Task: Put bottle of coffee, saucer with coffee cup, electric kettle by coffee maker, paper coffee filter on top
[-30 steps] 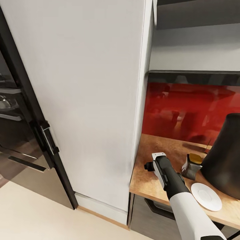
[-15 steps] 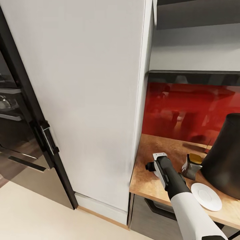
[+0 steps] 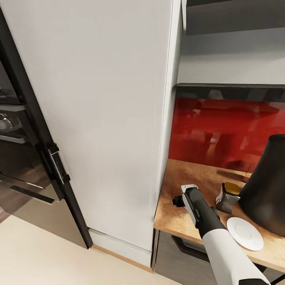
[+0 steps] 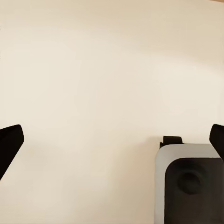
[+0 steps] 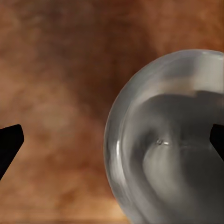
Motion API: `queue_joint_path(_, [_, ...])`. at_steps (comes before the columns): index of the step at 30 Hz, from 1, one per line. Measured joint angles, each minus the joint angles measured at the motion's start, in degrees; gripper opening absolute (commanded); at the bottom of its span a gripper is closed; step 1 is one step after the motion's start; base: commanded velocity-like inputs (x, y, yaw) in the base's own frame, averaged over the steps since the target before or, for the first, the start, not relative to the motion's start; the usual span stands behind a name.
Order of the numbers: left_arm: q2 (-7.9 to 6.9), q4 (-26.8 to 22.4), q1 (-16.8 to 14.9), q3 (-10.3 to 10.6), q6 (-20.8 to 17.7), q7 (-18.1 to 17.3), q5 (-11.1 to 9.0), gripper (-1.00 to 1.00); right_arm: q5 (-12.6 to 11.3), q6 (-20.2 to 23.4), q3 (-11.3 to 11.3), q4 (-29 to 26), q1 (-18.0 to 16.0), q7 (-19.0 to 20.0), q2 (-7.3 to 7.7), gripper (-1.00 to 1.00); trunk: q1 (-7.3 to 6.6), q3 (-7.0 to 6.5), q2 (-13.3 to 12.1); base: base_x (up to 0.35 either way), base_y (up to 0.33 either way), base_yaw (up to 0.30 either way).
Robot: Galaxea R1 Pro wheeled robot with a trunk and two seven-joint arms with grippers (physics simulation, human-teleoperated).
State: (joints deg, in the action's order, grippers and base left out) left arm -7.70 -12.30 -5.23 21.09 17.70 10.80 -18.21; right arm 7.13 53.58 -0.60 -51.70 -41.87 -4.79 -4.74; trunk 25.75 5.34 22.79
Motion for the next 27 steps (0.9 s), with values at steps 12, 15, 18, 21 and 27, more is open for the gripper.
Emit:
queue_joint_path(12, [0.0,0.01,0.0,-0.04,0.08,0.0,-0.02,1.0,0.77,0.08,0.12,-0.2,-0.01,0.04,0.01,-1.0,0.0,0.0,0.0,0.0,0.0,0.0])
queue_joint_path(15, [-0.07,0.01,0.0,-0.05,0.09,0.0,-0.19,1.0,0.76,0.09,0.12,-0.21,-0.01,0.04,0.01,-1.0,0.0,0.0,0.0,0.0,0.0,0.0])
queue_joint_path(18, [-0.09,0.02,0.0,-0.06,0.11,0.0,-0.3,1.0,0.75,0.07,0.12,-0.21,-0.01,0.05,0.01,-1.0,0.0,0.0,0.0,0.0,0.0,0.0])
queue_joint_path(21, [-0.09,0.02,0.0,-0.06,0.17,0.0,-0.34,1.0,0.64,0.07,0.12,-0.21,-0.01,0.05,0.01,-1.0,0.0,0.0,0.0,0.0,0.0,0.0])
queue_joint_path(27, [-0.09,0.02,0.0,-0.06,0.18,0.0,-0.35,1.0,0.62,0.06,0.13,-0.21,-0.01,0.05,0.01,-1.0,0.0,0.0,0.0,0.0,0.0,0.0])
